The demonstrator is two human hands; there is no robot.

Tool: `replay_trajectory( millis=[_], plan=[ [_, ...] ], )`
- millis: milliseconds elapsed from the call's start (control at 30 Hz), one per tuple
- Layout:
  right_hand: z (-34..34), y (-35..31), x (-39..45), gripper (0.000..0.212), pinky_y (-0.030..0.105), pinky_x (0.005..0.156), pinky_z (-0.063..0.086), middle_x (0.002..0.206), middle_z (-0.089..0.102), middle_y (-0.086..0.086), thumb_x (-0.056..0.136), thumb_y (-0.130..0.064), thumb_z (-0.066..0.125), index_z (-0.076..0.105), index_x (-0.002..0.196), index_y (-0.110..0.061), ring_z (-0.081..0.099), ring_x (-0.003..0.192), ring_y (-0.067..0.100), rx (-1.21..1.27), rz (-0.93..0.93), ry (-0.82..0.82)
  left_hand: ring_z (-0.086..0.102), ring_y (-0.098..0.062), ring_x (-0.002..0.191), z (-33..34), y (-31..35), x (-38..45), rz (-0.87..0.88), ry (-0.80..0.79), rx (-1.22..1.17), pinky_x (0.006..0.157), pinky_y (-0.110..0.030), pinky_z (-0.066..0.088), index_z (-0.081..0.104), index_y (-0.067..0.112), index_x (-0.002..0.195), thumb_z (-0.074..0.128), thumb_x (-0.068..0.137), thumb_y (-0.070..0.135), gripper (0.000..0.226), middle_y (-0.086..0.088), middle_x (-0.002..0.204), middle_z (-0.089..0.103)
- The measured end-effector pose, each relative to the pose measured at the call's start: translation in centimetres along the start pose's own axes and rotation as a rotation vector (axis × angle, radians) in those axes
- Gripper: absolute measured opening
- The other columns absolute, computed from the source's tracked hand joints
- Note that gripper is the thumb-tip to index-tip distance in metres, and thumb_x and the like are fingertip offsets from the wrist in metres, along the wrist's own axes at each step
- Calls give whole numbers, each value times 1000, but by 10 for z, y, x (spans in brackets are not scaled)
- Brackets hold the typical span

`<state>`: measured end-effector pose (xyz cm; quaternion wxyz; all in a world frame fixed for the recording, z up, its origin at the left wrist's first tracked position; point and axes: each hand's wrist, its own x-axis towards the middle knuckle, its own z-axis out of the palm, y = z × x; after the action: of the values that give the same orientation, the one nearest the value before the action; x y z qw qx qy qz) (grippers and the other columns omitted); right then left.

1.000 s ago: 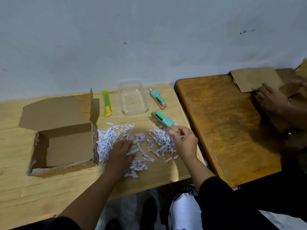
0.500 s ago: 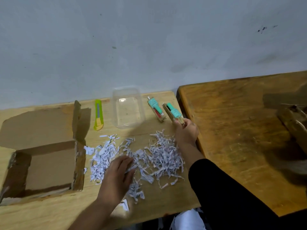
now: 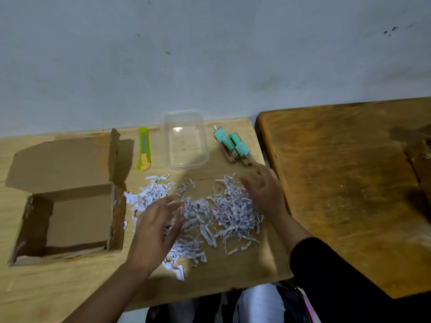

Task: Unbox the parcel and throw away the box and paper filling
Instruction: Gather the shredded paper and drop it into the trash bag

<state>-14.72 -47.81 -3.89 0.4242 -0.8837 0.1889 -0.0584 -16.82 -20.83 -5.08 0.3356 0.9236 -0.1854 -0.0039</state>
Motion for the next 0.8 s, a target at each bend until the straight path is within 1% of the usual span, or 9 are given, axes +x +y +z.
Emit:
replay_trajectory(
  millis=[100,167,233,300,367,433,533,667,800],
  plan=[
    [-9,13,-23,99,35,109,34,148,33,1,58,-69,66,31,140,-26,30,136,15,-103,-116,-297,28,-22,137,-6,-13,-8,-28,-23,159,107,-49,27,52,28,126,43,78,67,62,-4,144,35],
    [-9,22,-30,104,39,116,23,155,16,-3,54,-63,75,18,139,-42,12,141,10,-206,-188,-457,0,-23,145,-2,-23,-14,-139,-100,209,112,-52,9,38,38,135,39,66,80,81,-5,155,12],
    [-3,28,-35,111,39,118,18,156,7,-6,51,-64,77,9,137,-51,4,142,11,-252,-292,-523,-18,-21,143,6,-31,-17,-226,-172,182,113,-51,0,20,44,141,30,56,91,98,-3,157,-8],
    [8,30,-39,111,37,116,16,154,6,-9,50,-67,75,12,140,-48,2,143,12,-242,-414,-521,-23,-17,141,14,-34,-17,-198,-223,174,115,-48,-2,9,44,143,25,57,91,99,0,156,-14],
    [22,28,-43,112,36,115,12,154,8,-6,51,-66,75,16,142,-40,1,142,10,-232,-494,-531,-15,-13,143,21,-32,-16,-108,-243,127,117,-47,4,11,39,145,28,66,86,94,2,157,-6],
    [39,24,-48,113,35,114,5,156,11,0,52,-67,75,17,144,-35,1,143,10,-239,-540,-539,6,-15,143,28,-28,-14,-9,-231,47,112,-47,23,22,30,145,35,76,77,85,1,156,12],
    [61,19,-57,113,37,115,17,154,20,9,54,-66,74,19,145,-27,13,143,18,-205,-588,-491,37,-23,128,39,-24,-11,93,-126,-15,98,-43,45,32,22,141,49,81,59,72,0,144,31],
    [78,9,-71,93,35,111,32,146,35,14,67,-53,72,29,142,-20,27,135,18,-80,-538,-425,41,-17,114,45,-22,-10,94,-16,-37,98,-20,33,38,18,133,39,89,56,58,0,126,41],
    [85,-3,-83,65,33,99,43,129,52,18,77,-41,64,45,133,-14,45,121,25,-41,-475,-313,44,-18,106,40,-22,-7,113,-46,-132,91,-22,34,46,7,125,27,94,55,59,-19,113,56]
  ],
)
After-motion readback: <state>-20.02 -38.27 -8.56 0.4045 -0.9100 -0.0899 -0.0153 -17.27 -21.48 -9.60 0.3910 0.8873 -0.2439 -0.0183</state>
